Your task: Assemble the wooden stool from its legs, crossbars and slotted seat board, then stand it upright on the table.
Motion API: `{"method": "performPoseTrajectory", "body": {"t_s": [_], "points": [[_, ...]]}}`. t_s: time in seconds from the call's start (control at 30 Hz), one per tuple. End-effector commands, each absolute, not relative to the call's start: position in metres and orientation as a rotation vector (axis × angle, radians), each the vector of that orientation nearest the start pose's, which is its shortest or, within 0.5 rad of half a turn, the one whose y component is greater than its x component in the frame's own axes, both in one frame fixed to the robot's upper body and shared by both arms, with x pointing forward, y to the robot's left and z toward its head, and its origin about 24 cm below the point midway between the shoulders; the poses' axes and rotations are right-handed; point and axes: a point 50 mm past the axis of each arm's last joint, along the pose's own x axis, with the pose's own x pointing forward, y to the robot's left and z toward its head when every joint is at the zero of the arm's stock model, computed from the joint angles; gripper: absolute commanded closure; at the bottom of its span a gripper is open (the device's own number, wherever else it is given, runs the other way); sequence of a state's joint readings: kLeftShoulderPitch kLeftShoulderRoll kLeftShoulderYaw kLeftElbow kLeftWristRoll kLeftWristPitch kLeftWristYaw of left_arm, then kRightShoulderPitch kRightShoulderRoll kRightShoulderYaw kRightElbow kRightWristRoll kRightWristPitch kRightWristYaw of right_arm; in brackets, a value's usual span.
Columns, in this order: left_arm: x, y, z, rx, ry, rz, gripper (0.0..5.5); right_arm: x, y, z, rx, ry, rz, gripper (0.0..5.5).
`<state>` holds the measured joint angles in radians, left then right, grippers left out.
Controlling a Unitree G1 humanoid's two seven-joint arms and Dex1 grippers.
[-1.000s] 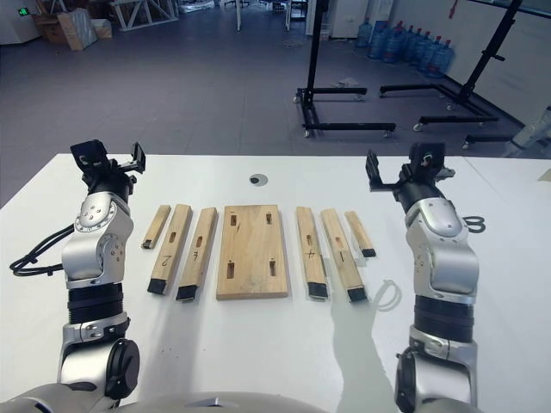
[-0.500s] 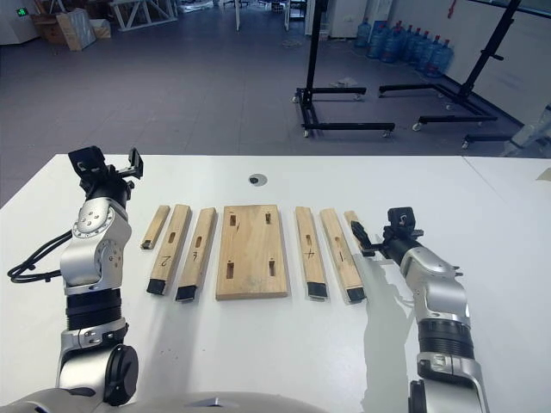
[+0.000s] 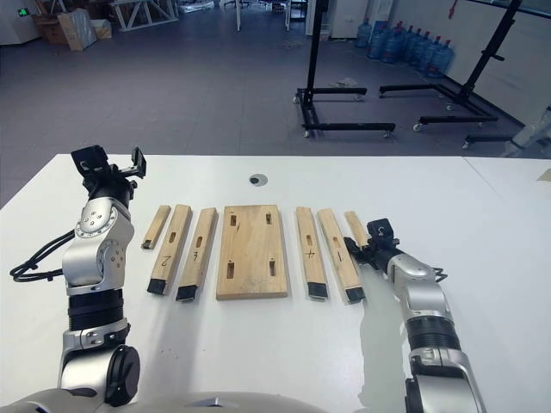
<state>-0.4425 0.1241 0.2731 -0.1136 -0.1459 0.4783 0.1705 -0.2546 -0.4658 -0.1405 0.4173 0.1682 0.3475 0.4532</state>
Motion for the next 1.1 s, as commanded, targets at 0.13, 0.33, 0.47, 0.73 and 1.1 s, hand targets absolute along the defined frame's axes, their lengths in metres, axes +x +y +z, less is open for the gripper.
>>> {"method": "performPoseTrajectory", "body": {"t_s": [0.13,0.33,0.47,0.73,1.1], "points": [[0.315,0.212,0.148,-0.097,-0.015,0.297,1.32,0.265,-0.272,0.002,0.04,0.612,0.138,2.99],[0.313,0.206,0.147,-0.125,0.0,0.185,1.32,0.261,-0.271,-0.009,0.056,0.676,0.13,4.16],[0.311,0.205,0.143,-0.226,0.025,0.065,1.32,0.259,-0.271,-0.011,0.056,0.687,0.144,4.22],[0.301,0.202,0.158,-0.659,0.055,-0.266,1.32,0.304,-0.293,0.125,-0.016,0.061,0.051,4.22],[0.294,0.131,0.171,-0.976,0.154,-0.724,1.32,0.299,-0.114,0.154,-0.225,-0.154,0.667,4.22]]}}
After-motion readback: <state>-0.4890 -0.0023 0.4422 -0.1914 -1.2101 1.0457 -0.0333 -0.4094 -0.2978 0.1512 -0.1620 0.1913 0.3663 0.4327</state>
